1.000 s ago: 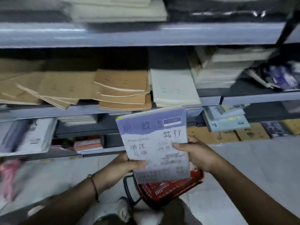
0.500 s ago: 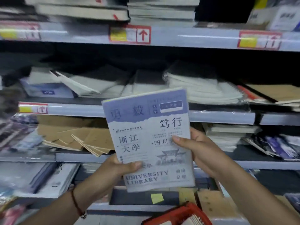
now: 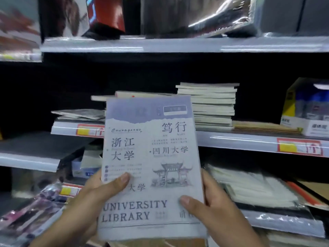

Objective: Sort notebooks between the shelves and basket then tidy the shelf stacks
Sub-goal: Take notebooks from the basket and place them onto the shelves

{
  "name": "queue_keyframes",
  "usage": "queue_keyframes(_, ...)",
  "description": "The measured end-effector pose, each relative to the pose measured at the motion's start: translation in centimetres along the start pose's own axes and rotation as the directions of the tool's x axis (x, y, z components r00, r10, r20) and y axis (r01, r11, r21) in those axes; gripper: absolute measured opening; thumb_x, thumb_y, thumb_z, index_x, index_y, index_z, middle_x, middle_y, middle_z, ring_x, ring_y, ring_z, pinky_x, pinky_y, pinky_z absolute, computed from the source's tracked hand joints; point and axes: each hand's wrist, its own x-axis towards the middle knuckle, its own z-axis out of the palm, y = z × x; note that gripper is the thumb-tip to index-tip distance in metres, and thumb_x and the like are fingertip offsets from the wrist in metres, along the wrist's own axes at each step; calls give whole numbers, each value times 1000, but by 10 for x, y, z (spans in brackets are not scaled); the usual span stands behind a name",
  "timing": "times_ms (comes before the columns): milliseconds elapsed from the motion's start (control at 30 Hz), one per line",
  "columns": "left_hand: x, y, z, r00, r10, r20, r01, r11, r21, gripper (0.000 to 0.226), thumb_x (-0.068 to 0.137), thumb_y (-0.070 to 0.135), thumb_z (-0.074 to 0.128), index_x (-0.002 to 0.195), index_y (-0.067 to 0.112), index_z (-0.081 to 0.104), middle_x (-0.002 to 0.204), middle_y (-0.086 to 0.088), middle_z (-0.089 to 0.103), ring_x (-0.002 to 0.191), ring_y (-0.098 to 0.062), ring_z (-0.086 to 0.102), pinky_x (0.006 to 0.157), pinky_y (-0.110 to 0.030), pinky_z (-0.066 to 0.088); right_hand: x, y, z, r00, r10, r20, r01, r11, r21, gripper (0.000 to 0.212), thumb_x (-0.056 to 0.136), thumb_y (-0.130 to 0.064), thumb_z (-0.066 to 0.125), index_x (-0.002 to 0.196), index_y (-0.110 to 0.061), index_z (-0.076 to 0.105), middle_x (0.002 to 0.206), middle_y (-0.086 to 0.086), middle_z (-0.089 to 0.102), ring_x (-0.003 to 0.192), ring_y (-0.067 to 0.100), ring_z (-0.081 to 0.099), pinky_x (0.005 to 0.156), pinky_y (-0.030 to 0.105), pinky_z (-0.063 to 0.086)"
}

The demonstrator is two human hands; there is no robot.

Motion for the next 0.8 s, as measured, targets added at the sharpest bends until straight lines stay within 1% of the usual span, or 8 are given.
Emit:
queue_keyframes(100, 2, 37, 0, 999, 54, -9, -54, 998, 17, 37, 81, 14, 62, 118, 12, 66, 107, -24, 72, 87, -45, 72, 59, -52, 61, 13, -23, 16, 993, -104, -55, 107, 992, 66, 49, 88, -18, 71, 125, -46, 56, 118, -13, 71, 111, 8, 66, 94, 33, 49)
queue_keyframes(333, 27, 132, 0, 992, 54, -114, -39, 991, 131, 29, 93, 27, 56, 109, 6, 68, 95, -24, 74, 64, -31, 74, 50, -42, 61, 70, -104, 42, 988, -78, -130, 106, 969, 222, 21, 96, -12, 58, 110, -24, 68, 101, -2, 77, 96, 21, 73, 84, 40, 56)
queue_keyframes(433, 42, 172, -5, 989, 87, -118, -71, 989, 131, 21, 94, 23, 54, 99, 6, 65, 78, -13, 76, 52, -20, 71, 37, -25, 52, 111, -139, 47, 984, 53, -169, 6, 943, 331, 8, 93, -9, 62, 99, -8, 67, 90, 9, 74, 74, 23, 71, 55, 35, 59)
queue_keyframes(500, 54, 192, -16, 990, 132, -57, -127, 988, 87, 21, 80, 21, 64, 95, 7, 68, 86, -12, 75, 59, -18, 72, 42, -20, 53, 138, -161, 49, 973, 137, -183, -64, 932, 357, 3, 94, -8, 62, 96, -5, 63, 93, 14, 68, 69, 24, 66, 43, 33, 56)
queue_keyframes(567, 72, 203, -26, 991, 132, -27, -130, 989, 65, 17, 69, 16, 70, 83, 6, 71, 98, -17, 72, 71, -24, 75, 43, -18, 52, 165, -178, 47, 967, 193, -168, -133, 940, 315, 5, 96, -8, 59, 97, -3, 58, 99, 17, 62, 70, 25, 66, 43, 31, 57)
queue_keyframes(633, 95, 210, -36, 995, 98, -34, -95, 992, 82, 17, 80, 9, 64, 96, 2, 65, 107, -20, 70, 76, -25, 76, 39, -14, 48, 188, -194, 43, 967, 228, -117, -200, 956, 214, 10, 99, -11, 55, 96, -2, 57, 92, 16, 60, 62, 21, 63, 40, 24, 53)
queue_keyframes(700, 120, 213, -43, 997, 49, -60, -42, 993, 113, 27, 95, 12, 54, 120, 0, 55, 111, -23, 68, 68, -17, 73, 35, -12, 42, 206, -204, 41, 964, 255, -69, -250, 965, 74, 11, 97, -15, 55, 93, -6, 60, 80, 10, 58, 54, 13, 55, 35, 18, 43)
queue_keyframes(800, 159, 215, -50, 980, 98, -175, -47, 961, 274, 20, 101, 16, 47, 114, 4, 55, 96, -17, 66, 45, -7, 59, 31, -11, 33, 226, -206, 45, 950, 275, -147, -297, 941, -160, 12, 95, -23, 61, 87, -14, 60, 70, 1, 49, 49, 7, 43, 35, 15, 34)
